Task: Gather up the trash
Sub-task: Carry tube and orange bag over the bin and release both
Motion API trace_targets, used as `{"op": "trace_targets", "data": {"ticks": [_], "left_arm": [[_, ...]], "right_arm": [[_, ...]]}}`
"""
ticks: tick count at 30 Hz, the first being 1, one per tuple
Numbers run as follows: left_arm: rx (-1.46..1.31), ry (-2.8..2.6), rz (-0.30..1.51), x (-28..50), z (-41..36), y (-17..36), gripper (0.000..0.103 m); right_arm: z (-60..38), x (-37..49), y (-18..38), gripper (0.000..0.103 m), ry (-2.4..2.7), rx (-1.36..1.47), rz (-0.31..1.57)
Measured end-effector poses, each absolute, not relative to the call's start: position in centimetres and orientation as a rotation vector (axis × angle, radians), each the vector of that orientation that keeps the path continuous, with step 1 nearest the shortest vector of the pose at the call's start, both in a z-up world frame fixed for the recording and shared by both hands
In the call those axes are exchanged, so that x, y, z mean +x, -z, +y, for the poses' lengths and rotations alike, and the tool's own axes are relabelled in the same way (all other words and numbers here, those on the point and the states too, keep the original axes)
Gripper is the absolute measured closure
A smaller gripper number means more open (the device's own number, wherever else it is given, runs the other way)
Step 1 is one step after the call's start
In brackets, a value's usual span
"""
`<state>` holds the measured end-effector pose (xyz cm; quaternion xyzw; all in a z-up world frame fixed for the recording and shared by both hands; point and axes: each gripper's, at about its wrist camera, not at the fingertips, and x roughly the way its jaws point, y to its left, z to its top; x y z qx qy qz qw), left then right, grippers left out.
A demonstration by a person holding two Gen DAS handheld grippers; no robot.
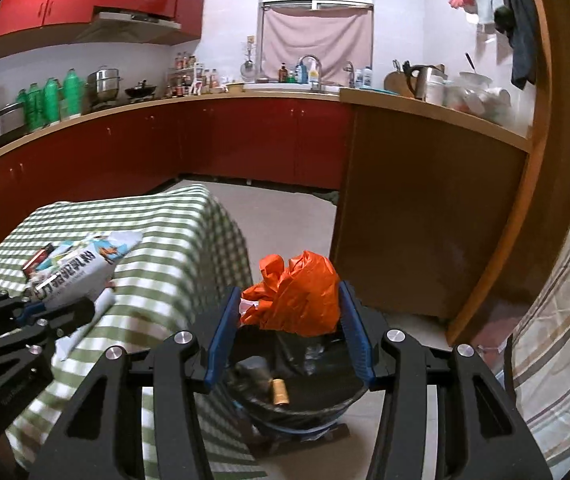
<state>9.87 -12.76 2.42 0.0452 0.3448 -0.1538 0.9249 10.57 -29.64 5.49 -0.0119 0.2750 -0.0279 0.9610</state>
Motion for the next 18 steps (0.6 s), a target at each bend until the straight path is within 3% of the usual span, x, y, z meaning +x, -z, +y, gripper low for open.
{"op": "trace_targets", "data": {"ticks": [18], "left_arm": [[0.151,0.348,0.822,16.5,-21.1,1.1,0.091]], "right_arm": [[-34.3,15.3,-1.8,0.053,0.076,0.029,0.599]]}}
